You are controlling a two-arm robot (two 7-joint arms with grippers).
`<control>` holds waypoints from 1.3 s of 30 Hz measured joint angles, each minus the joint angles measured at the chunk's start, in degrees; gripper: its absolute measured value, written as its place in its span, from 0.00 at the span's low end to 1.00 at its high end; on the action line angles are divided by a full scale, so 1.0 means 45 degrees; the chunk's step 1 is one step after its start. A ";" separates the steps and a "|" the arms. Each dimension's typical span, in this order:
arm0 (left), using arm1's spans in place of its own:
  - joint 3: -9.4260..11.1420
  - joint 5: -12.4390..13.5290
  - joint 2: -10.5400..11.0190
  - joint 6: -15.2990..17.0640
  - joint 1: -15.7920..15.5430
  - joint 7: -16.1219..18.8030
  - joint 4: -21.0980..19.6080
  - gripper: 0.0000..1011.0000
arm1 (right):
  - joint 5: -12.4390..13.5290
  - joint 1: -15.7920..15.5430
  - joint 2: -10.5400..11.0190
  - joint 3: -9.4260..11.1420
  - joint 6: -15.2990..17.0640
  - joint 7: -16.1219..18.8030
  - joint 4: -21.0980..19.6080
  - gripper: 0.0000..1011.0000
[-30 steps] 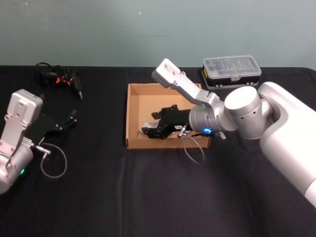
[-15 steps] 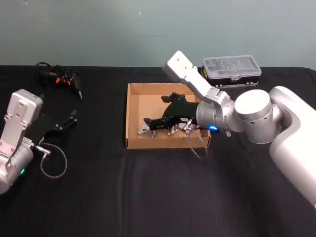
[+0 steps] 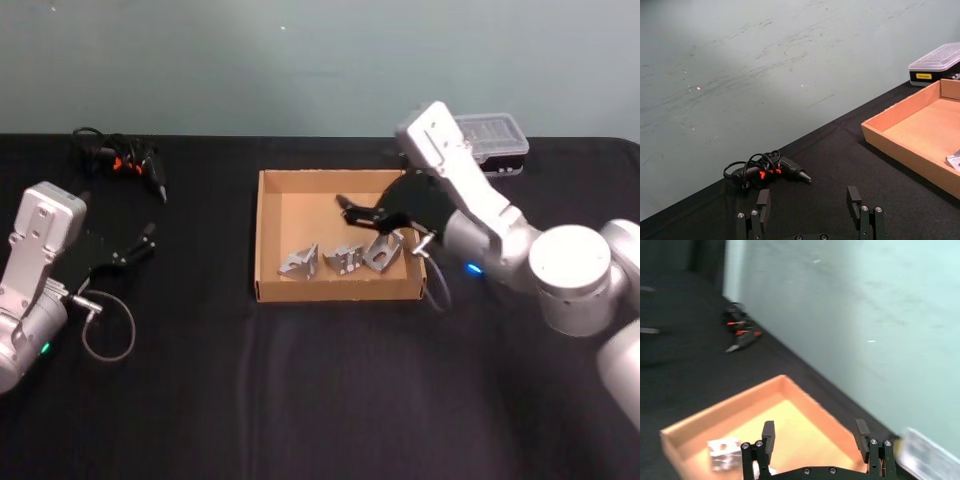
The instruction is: Use one hand to pick up the angle iron from the table and place it into the box.
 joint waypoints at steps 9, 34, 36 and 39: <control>0.0000 0.0000 0.0000 0.0000 0.0000 0.0000 0.0000 0.99 | -0.0510 -0.1600 0.0470 0.1186 -0.0657 -0.1758 -0.0993 0.99; 0.0000 0.0000 0.0000 0.0000 0.0000 0.0000 0.0000 0.99 | -0.0655 -0.2660 0.0595 0.2124 -0.1070 -0.2268 -0.1382 0.99; 0.0000 0.0000 0.0000 0.0000 0.0001 0.0000 0.0000 0.99 | -0.0650 -0.2656 0.0595 0.2121 -0.1069 -0.2265 -0.1379 0.99; 0.0000 0.0000 0.0000 -0.0001 0.0000 0.0000 0.0000 0.99 | -0.0635 -0.2648 0.0595 0.2115 -0.1061 -0.2260 -0.1373 0.99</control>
